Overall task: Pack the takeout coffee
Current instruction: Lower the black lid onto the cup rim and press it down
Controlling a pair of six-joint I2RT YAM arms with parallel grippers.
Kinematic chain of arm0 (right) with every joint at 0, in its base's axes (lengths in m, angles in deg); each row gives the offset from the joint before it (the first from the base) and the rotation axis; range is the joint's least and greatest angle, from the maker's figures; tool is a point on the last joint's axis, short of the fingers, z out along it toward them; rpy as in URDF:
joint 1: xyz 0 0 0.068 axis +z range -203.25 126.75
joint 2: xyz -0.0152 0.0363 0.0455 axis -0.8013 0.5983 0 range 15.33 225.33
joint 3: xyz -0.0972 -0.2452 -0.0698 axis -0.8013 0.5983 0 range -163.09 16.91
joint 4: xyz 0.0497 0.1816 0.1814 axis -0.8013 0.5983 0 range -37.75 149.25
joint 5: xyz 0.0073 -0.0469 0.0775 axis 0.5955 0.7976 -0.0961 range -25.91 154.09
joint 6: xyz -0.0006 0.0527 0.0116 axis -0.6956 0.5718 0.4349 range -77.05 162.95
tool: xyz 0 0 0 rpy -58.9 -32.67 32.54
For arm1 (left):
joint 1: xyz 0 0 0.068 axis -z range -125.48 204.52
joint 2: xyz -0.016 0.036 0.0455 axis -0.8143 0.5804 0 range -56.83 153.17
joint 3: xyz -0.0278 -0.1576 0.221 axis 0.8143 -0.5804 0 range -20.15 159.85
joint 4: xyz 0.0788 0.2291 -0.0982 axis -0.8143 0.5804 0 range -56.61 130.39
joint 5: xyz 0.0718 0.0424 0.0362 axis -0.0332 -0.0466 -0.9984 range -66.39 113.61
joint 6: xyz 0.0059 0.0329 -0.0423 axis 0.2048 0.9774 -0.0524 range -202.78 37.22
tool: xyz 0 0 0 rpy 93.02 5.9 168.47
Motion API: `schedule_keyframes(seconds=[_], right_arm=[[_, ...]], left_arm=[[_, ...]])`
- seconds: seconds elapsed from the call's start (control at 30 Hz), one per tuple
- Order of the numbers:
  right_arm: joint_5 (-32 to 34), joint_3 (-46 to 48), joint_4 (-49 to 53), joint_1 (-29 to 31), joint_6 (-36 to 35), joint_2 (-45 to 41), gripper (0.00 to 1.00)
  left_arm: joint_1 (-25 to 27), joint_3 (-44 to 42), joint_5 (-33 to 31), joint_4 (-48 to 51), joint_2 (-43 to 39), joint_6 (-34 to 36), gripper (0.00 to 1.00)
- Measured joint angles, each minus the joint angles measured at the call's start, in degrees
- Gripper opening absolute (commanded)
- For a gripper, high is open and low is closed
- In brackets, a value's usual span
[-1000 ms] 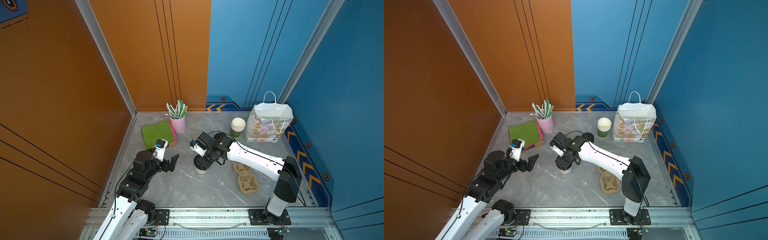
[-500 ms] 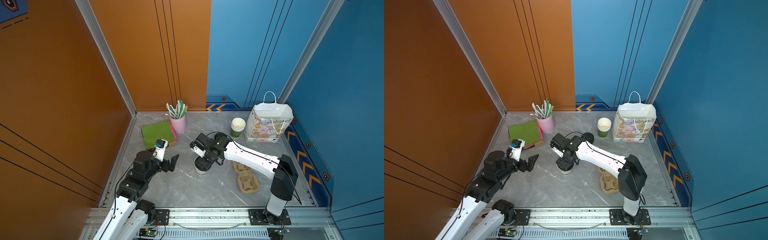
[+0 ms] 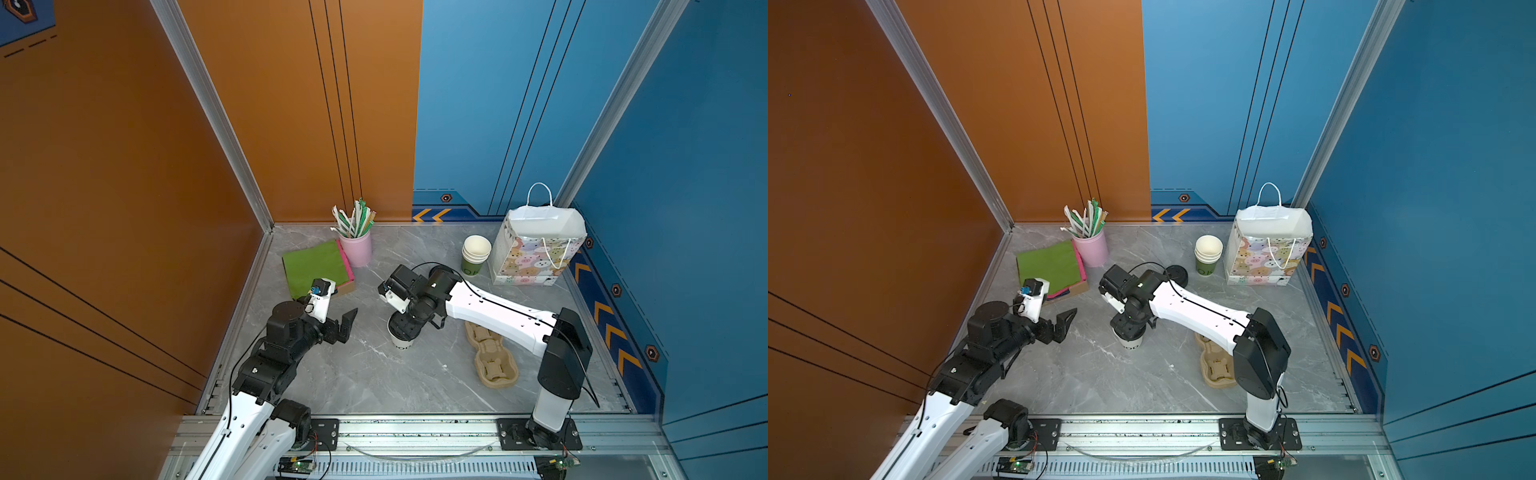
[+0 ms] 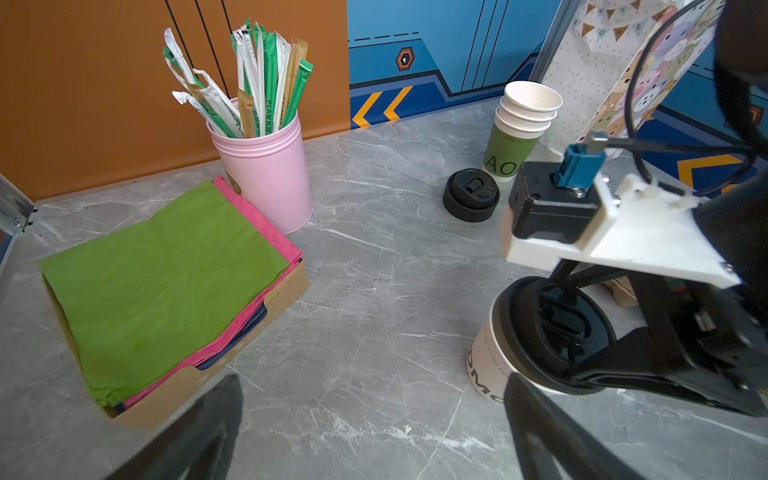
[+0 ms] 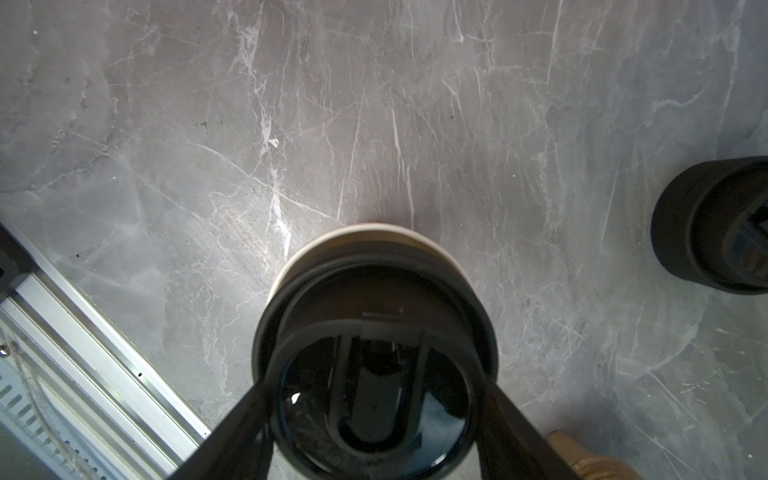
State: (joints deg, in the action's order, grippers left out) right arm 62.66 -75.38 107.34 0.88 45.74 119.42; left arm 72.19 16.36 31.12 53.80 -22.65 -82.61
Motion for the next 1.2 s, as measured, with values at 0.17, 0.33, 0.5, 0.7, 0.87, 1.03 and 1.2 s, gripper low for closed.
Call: schedule_keyframes(seconds=[0.17, 0.33, 0.5, 0.7, 0.87, 1.03, 1.2], right_arm=[[0.0, -0.44, 0.02, 0.0, 0.0, 0.44, 0.7], [-0.02, -0.83, 0.48, 0.0, -0.24, 1.05, 0.7], [-0.11, -1.09, 0.46, -0.02, -0.44, 1.79, 0.7], [-0.68, -1.51, 0.72, -0.11, -0.44, 2.45, 0.69], [-1.57, -2.32, 1.49, -0.57, -0.44, 3.1, 0.68], [-1.86, -3.04, 2.29, -0.68, -0.42, 3.76, 0.66], [-1.84, -3.23, 2.43, -0.66, -0.42, 4.15, 0.64]], left_arm=[[0.0, 0.0, 0.0, 0.0, 0.0, -0.02, 0.98], [0.0, 0.0, 0.0, 0.0, 0.0, -0.15, 0.98], [0.0, 0.0, 0.0, 0.0, 0.0, -0.17, 0.98], [0.0, 0.0, 0.0, 0.02, 0.0, -0.17, 0.98], [0.0, 0.0, 0.0, 0.0, 0.0, -0.17, 0.98], [-0.04, 0.0, 0.0, 0.0, 0.0, -0.17, 0.98], [-0.04, 0.0, 0.0, 0.0, 0.0, -0.17, 0.98]])
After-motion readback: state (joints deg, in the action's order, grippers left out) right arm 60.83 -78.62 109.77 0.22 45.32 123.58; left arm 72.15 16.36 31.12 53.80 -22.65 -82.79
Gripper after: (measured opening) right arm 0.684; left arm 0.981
